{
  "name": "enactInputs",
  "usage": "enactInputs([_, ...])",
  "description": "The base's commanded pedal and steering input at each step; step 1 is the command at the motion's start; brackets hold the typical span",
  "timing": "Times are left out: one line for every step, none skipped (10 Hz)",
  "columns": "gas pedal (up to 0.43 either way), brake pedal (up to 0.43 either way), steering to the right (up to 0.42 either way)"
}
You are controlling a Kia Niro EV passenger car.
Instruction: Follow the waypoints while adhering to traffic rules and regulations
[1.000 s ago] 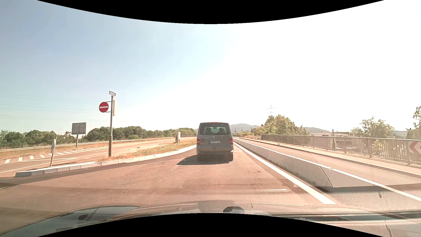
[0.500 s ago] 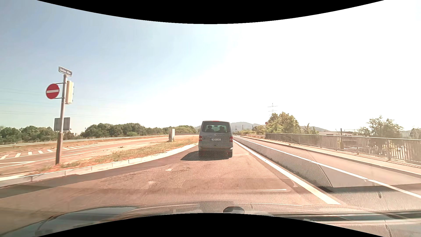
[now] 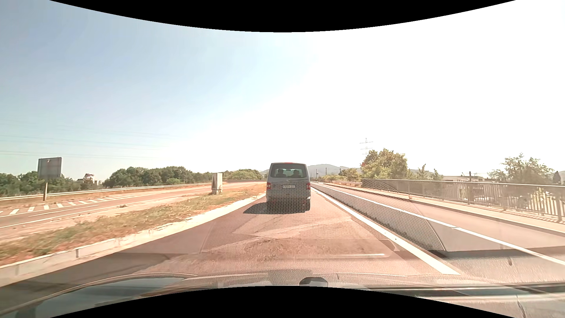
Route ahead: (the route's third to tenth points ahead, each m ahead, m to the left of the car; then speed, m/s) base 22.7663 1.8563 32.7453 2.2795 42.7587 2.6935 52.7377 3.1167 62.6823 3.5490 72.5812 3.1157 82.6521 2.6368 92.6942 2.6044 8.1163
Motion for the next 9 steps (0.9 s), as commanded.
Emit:
enactInputs([0.287, 0.0, 0.001])
enactInputs([0.26, 0.0, 0.001])
enactInputs([0.248, 0.0, 0.001])
enactInputs([0.24, 0.0, 0.002])
enactInputs([0.197, 0.0, 0.002])
enactInputs([0.189, 0.0, 0.0])
enactInputs([0.189, 0.0, 0.0])
enactInputs([0.189, 0.0, 0.0])
enactInputs([0.189, 0.0, -0.001])
